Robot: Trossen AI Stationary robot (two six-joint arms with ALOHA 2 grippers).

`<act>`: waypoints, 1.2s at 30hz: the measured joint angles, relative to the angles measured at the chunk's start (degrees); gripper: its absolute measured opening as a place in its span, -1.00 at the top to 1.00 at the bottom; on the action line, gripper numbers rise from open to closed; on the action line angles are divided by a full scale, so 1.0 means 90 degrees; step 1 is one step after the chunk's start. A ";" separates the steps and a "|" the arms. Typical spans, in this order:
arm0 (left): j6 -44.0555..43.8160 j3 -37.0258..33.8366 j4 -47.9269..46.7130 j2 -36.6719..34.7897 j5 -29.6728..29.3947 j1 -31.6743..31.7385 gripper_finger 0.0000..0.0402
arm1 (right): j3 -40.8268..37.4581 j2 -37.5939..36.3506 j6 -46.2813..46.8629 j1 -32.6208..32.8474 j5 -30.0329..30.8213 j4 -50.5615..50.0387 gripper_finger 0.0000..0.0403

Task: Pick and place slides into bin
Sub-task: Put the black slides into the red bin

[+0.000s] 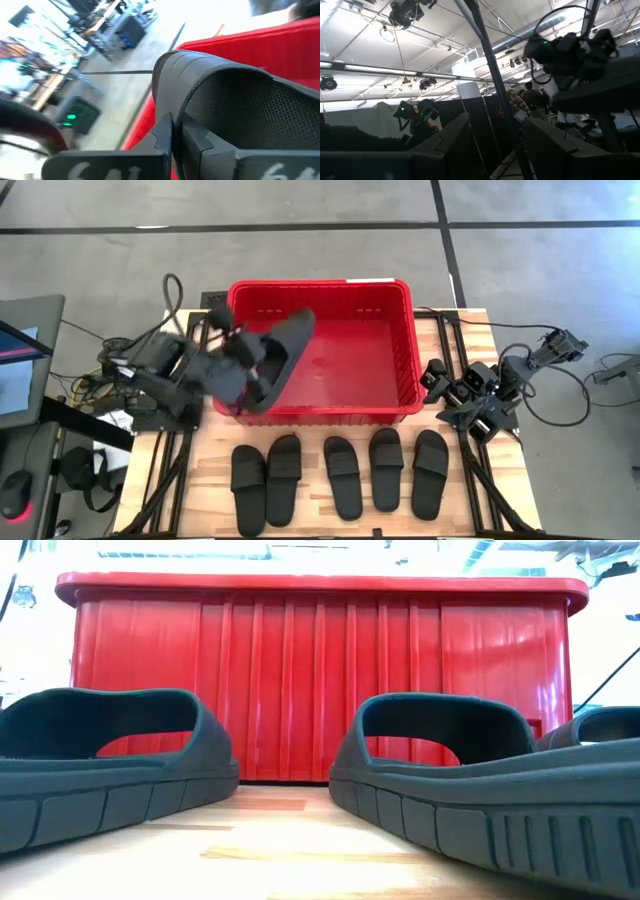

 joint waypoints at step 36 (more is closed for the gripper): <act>0.2969 -0.2905 0.1317 -0.0002 0.1525 0.3660 1.00 | 0.0002 0.0010 -0.0068 -0.0959 0.0153 0.0494 0.14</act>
